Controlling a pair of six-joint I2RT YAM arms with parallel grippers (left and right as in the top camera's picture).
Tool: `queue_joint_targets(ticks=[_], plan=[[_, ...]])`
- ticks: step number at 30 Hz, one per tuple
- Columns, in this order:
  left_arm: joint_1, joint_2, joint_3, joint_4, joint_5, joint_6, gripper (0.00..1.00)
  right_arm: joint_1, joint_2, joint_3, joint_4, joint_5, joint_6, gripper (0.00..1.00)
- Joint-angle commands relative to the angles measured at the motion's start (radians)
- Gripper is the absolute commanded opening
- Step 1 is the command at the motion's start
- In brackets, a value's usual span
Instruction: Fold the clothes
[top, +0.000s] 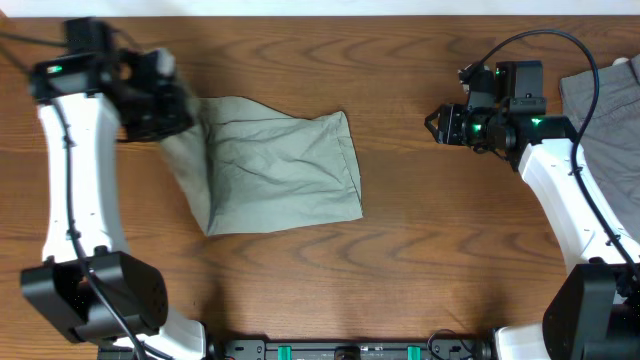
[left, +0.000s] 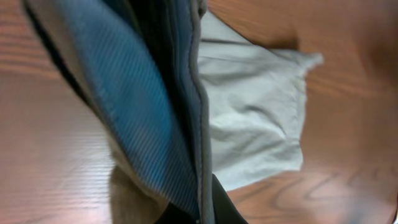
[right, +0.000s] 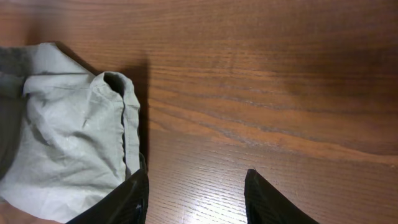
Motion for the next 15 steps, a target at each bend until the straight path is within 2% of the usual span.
queue_joint_targets(ticks=[1, 8, 15], plan=[[-0.111, 0.004, 0.019, 0.012, -0.059, -0.054, 0.06, 0.008, 0.003, 0.004, 0.002, -0.007, -0.006, 0.48], [-0.288, 0.016, 0.019, 0.029, -0.184, -0.143, 0.06, 0.008, 0.003, 0.004, 0.002, -0.007, -0.006, 0.49], [-0.376, 0.109, 0.01, 0.077, -0.19, -0.192, 0.06, 0.008, 0.003, 0.004, 0.002, -0.005, -0.006, 0.51]])
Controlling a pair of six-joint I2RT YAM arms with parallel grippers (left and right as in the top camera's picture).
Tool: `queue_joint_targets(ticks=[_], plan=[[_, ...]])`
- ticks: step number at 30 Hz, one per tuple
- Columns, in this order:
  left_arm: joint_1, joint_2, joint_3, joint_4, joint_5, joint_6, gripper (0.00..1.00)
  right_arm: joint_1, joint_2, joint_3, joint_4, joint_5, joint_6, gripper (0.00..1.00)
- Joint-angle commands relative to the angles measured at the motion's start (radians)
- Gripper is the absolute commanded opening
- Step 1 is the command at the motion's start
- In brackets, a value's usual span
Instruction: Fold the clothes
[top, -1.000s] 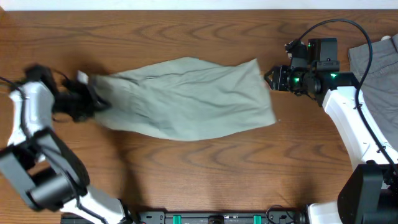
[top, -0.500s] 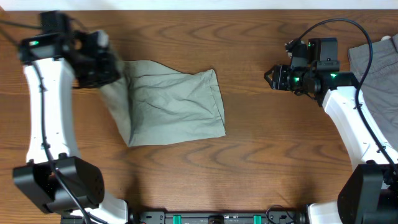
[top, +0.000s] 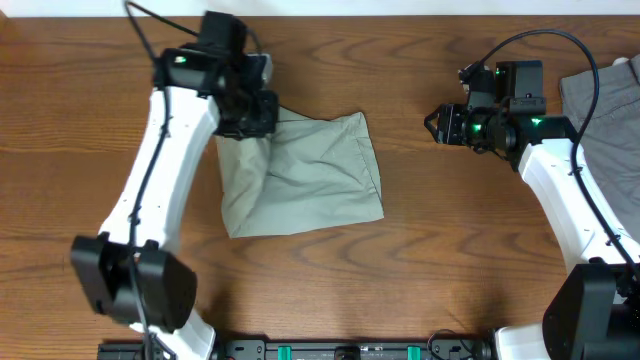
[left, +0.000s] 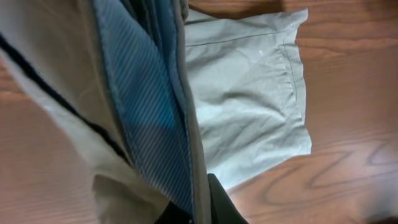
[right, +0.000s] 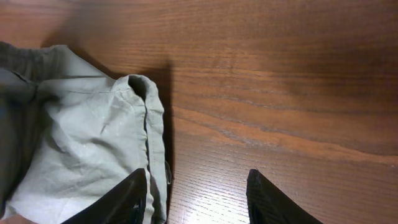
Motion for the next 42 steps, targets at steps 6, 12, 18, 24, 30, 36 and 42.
queue_joint_targets(ticks=[6, 12, 18, 24, 30, 36, 42], plan=[[0.018, 0.034, 0.054, -0.025, -0.103, -0.066, 0.06, 0.007, 0.003, 0.004, 0.001, -0.003, -0.006, 0.52], [0.058, -0.011, 0.287, -0.183, -0.147, 0.013, 0.06, 0.007, 0.003, 0.004, 0.002, -0.003, -0.006, 0.52], [0.013, -0.003, 0.357, -0.203, -0.146, 0.022, 0.05, 0.007, 0.003, 0.004, 0.002, 0.0, -0.006, 0.52], [-0.1, 0.089, 0.345, -0.202, -0.146, 0.011, 0.06, 0.007, 0.003, 0.004, 0.0, -0.001, -0.006, 0.52], [-0.238, 0.24, 0.345, -0.202, -0.146, -0.014, 0.06, 0.007, 0.003, 0.004, -0.008, 0.0, -0.006, 0.51], [-0.318, 0.349, 0.345, -0.158, -0.142, -0.04, 0.06, 0.007, 0.005, 0.004, -0.065, 0.07, 0.039, 0.49], [-0.362, 0.381, 0.346, -0.134, -0.147, -0.062, 0.06, 0.007, 0.007, 0.004, -0.101, 0.095, 0.039, 0.5]])
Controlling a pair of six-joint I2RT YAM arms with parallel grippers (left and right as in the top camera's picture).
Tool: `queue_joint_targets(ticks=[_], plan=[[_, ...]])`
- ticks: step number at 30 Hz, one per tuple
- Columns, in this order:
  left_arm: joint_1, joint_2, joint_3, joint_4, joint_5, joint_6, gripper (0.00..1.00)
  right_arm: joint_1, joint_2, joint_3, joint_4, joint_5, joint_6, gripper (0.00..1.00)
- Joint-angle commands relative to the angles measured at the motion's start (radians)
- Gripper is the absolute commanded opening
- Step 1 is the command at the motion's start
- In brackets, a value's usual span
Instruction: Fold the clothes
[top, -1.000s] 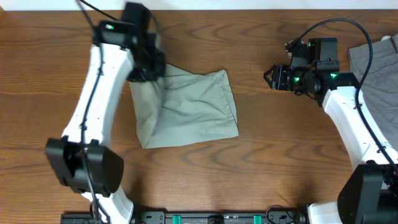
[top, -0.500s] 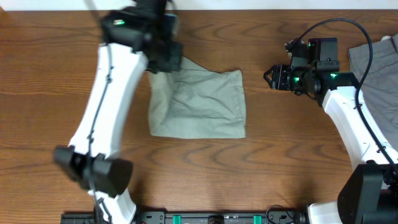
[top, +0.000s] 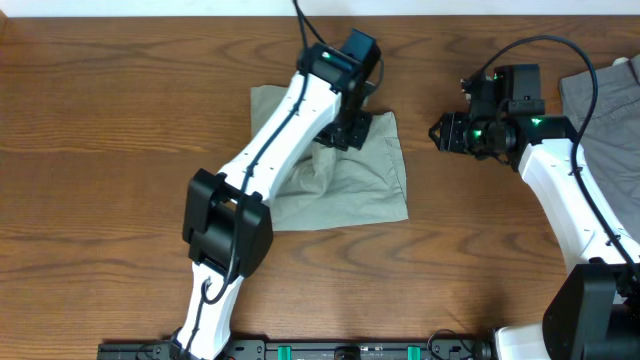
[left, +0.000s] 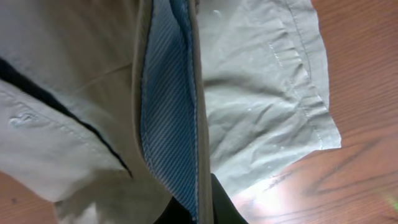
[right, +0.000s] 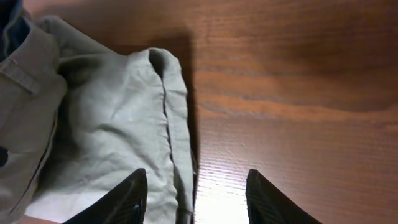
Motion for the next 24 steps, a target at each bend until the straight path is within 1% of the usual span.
queue_joint_targets(ticks=[1, 5, 9, 12, 16, 18, 21, 24], plan=[[-0.01, -0.003, -0.001, 0.0, -0.005, -0.029, 0.06, 0.007, 0.007, 0.004, -0.007, 0.025, 0.014, 0.5], [0.002, -0.034, 0.011, -0.037, -0.04, -0.027, 0.06, 0.007, 0.007, 0.004, -0.008, 0.025, 0.014, 0.5], [0.034, -0.116, 0.064, -0.134, -0.18, -0.027, 0.06, 0.006, 0.007, 0.004, -0.006, 0.026, 0.014, 0.5], [0.09, -0.208, 0.106, -0.174, -0.257, -0.027, 0.06, 0.006, 0.007, 0.004, -0.006, 0.026, 0.014, 0.5], [0.201, -0.34, 0.132, -0.173, -0.27, -0.007, 0.06, 0.006, 0.007, 0.004, -0.006, 0.025, 0.014, 0.49], [0.282, -0.419, 0.134, -0.16, -0.27, 0.047, 0.06, 0.006, 0.007, 0.004, -0.005, 0.025, 0.014, 0.49], [0.352, -0.48, 0.139, -0.15, -0.27, 0.089, 0.06, 0.006, 0.007, 0.004, 0.001, 0.025, 0.014, 0.49], [0.41, -0.52, 0.142, -0.15, -0.264, 0.1, 0.06, 0.006, 0.007, 0.004, 0.002, 0.025, 0.014, 0.49]])
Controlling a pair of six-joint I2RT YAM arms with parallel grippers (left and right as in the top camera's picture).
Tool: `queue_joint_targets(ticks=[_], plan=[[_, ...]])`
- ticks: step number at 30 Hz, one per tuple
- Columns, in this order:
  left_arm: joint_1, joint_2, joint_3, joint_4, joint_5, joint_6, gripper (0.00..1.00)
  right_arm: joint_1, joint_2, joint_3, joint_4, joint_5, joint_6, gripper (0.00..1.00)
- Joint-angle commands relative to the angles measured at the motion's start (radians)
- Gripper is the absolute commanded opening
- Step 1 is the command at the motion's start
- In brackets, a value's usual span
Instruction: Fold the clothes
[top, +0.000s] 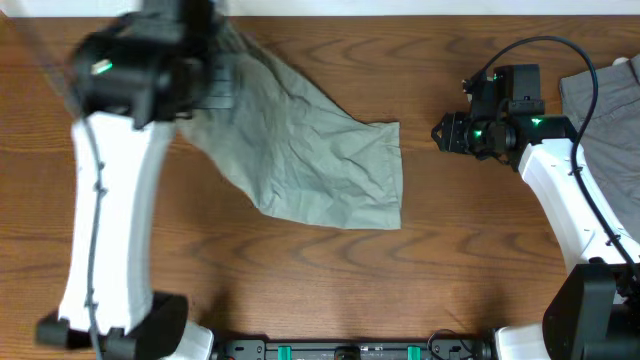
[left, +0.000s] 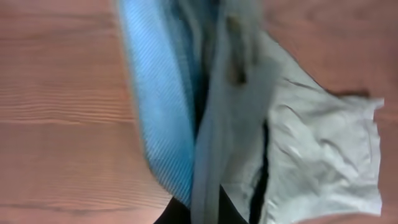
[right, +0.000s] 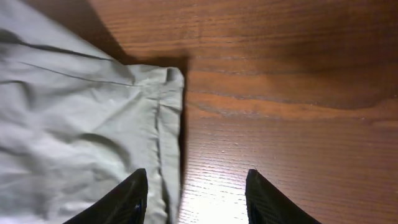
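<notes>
A pale grey-green garment (top: 320, 170) lies stretched in a diagonal across the table, from the far left down to its hemmed end (top: 390, 175) at the middle right. My left gripper (top: 205, 65), blurred and raised at the far left, is shut on the garment's waist end; its blue striped lining (left: 152, 118) hangs between the jaws (left: 202, 213). My right gripper (right: 198, 198) is open just right of the hem (right: 168, 118), with only bare wood between its fingers (right: 134, 198).
A second grey garment (top: 605, 100) lies at the table's right edge, behind the right arm. Brown wooden table (top: 470, 260) all round; the arm bases stand at the front edge.
My left gripper, which was over the garment's right half with fabric bunched under it, is now raised at the far left. The garment is drawn out in a long diagonal. The right arm has not moved.
My left gripper held the garment's left end at the table's left. Then it was over the garment's top left corner, then over its right half with the cloth doubled over. Now it is back at the far left with the garment stretched out. The right gripper stayed open.
</notes>
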Motion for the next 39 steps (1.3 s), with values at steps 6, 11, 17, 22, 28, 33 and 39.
queue_joint_targets(ticks=[6, 11, 17, 22, 28, 33, 39], plan=[[0.028, 0.013, 0.008, 0.006, 0.091, 0.079, 0.06, 0.006, 0.007, 0.004, 0.01, 0.003, 0.012, 0.49], [-0.052, 0.116, -0.001, 0.003, 0.155, 0.061, 0.06, 0.008, 0.007, 0.004, 0.008, 0.002, 0.012, 0.48], [-0.186, 0.288, -0.002, -0.009, 0.218, 0.01, 0.06, 0.007, 0.007, 0.004, 0.006, 0.002, 0.012, 0.49], [-0.275, 0.43, -0.003, -0.03, 0.214, 0.006, 0.06, 0.007, 0.007, 0.004, 0.002, 0.002, 0.011, 0.49], [-0.337, 0.544, -0.003, -0.03, 0.211, -0.028, 0.06, 0.007, 0.007, 0.004, 0.003, 0.003, 0.011, 0.49], [-0.389, 0.583, -0.003, -0.029, 0.21, -0.063, 0.06, 0.007, 0.007, 0.004, 0.005, 0.003, 0.011, 0.5], [-0.429, 0.584, -0.003, -0.019, 0.21, -0.073, 0.31, 0.007, 0.007, 0.004, 0.006, 0.002, 0.011, 0.5]])
